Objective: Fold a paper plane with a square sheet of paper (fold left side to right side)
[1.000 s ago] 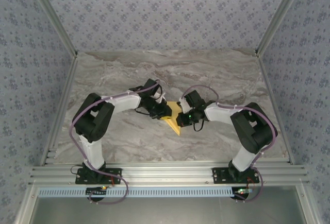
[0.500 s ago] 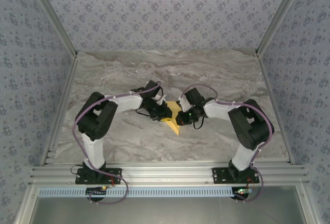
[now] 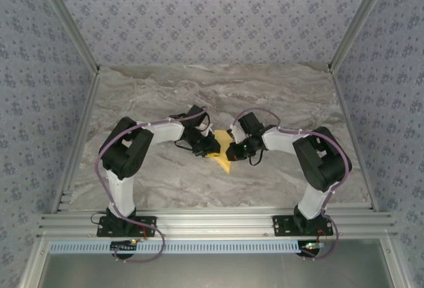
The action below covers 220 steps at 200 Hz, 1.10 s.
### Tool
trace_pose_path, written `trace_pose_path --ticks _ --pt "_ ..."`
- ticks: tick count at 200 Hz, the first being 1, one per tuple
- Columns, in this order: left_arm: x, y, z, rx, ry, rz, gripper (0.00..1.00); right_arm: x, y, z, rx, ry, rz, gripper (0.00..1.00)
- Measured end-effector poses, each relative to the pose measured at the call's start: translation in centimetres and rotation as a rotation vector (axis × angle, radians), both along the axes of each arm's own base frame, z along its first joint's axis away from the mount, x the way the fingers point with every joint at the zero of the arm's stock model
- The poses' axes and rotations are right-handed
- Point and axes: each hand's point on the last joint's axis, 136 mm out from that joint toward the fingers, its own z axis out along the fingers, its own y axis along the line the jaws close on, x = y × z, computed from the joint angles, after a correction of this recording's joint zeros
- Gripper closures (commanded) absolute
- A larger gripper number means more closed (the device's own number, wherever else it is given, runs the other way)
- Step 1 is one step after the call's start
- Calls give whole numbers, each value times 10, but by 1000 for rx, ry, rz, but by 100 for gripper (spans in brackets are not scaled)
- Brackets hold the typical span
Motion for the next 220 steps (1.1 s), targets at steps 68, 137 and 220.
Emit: trace_pose_path --ticks 68,137,220 --pt "0 3 -9 23 2 6 83 1 -1 1 -2 -4 -2 83" --pt "0 3 -11 15 -2 6 83 20 -21 55 23 -123 -96 66" --pt "0 3 -10 15 -2 6 83 -44 26 42 130 60 53 75"
